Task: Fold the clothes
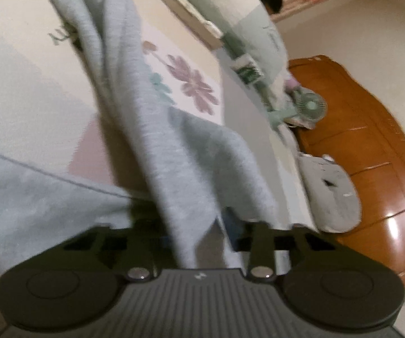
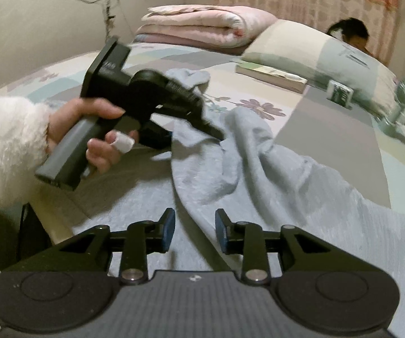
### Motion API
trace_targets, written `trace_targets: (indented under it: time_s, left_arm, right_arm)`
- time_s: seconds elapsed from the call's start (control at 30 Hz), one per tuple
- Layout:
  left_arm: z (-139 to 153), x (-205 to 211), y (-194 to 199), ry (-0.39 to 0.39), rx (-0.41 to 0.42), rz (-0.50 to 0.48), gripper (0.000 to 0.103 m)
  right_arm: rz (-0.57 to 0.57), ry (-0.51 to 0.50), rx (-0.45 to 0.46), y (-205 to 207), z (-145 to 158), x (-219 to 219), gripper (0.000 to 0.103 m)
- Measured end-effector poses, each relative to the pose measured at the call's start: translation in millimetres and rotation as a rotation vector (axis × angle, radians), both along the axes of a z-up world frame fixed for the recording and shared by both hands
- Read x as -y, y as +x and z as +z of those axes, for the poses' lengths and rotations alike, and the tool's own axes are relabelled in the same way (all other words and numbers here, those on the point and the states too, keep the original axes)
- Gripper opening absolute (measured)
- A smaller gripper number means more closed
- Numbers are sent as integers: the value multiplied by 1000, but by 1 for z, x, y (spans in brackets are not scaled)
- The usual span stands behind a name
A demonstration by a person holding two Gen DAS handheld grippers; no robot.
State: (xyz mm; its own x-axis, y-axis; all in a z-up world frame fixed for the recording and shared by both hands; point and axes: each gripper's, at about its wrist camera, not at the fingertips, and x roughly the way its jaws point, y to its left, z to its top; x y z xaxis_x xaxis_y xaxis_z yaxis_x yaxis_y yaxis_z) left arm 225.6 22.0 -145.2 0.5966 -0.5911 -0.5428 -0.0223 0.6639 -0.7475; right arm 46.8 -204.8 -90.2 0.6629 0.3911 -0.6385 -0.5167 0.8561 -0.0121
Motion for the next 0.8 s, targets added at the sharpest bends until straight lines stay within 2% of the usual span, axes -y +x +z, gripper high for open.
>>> trace_targets:
  time_s: [0.1, 0.17, 0.33, 0.57, 0.73, 0.8]
  left_arm:
    - [1, -4, 3, -1, -40, 3, 8]
    - [13, 2, 2, 55, -29, -8, 4]
    - [57, 12, -14, 137, 110, -8, 3]
    - [116, 35, -61, 354, 319, 1, 3]
    - [142, 47, -104, 447, 426, -3, 3]
    - [147, 51, -118, 489, 437, -10, 3]
  right_arm:
    - [-55, 21, -13, -4, -2, 11, 39]
    - [-80, 32, -16, -8, -2, 19, 40]
    - [-125, 56, -14, -21, 1, 39, 44]
    - [-128, 104, -3, -33, 4, 54, 47]
    - [-114, 105, 10, -46, 7, 60, 49]
    - [-115, 96, 13, -51, 7, 63, 50]
